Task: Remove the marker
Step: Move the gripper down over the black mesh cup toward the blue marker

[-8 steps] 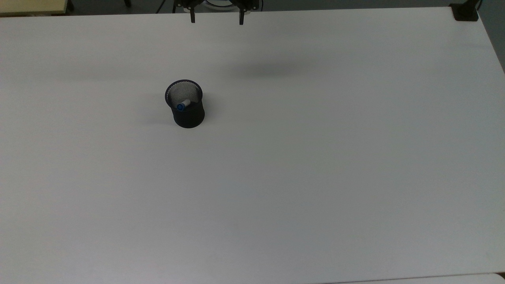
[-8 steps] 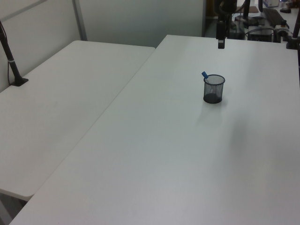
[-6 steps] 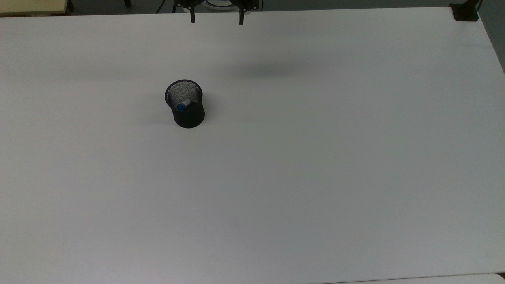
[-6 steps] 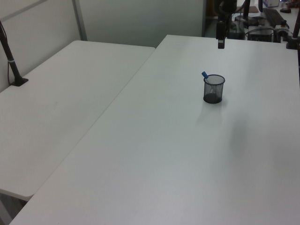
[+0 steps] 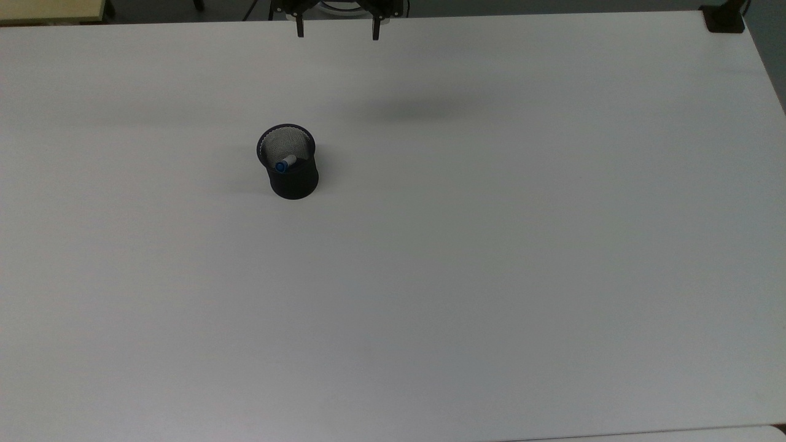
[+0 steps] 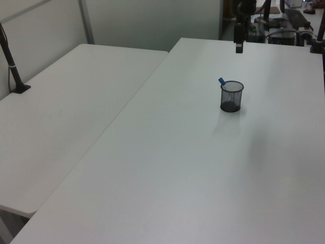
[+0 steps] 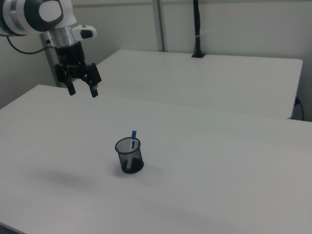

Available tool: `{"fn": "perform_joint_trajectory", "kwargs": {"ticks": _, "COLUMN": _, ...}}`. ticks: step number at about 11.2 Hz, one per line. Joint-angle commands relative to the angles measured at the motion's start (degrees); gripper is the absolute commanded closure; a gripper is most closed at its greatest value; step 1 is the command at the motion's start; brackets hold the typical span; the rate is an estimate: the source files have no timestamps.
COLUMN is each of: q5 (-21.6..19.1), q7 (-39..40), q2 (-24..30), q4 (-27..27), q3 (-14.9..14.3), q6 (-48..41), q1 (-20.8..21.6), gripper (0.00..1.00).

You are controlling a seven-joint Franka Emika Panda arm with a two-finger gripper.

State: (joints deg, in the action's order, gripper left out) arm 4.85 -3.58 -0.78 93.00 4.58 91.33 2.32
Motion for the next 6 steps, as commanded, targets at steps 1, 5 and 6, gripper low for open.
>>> {"fn": "perform_joint_trajectory", "kwargs": {"ticks": 1, "q5": -0.3, "q7": 2.5, "q2": -0.1, "q4": 0.6, "q3": -0.1, "q6": 1.7, "q1": -1.5, "gripper": 0.0}}
{"fn": "perform_joint_trajectory", "kwargs": {"ticks": 5, "q5": -0.8, "q7": 10.5, "q2": -2.6, "q4": 0.8, "q3": -0.2, "q6": 4.0, "q1": -6.5, "gripper": 0.0}}
{"fn": "perform_joint_trajectory", "kwargs": {"ticks": 6, "q5": -0.6, "q7": 11.0, "q2": -3.3, "q4": 1.2, "q3": -0.2, "q6": 5.6, "q1": -7.5, "gripper": 0.0}}
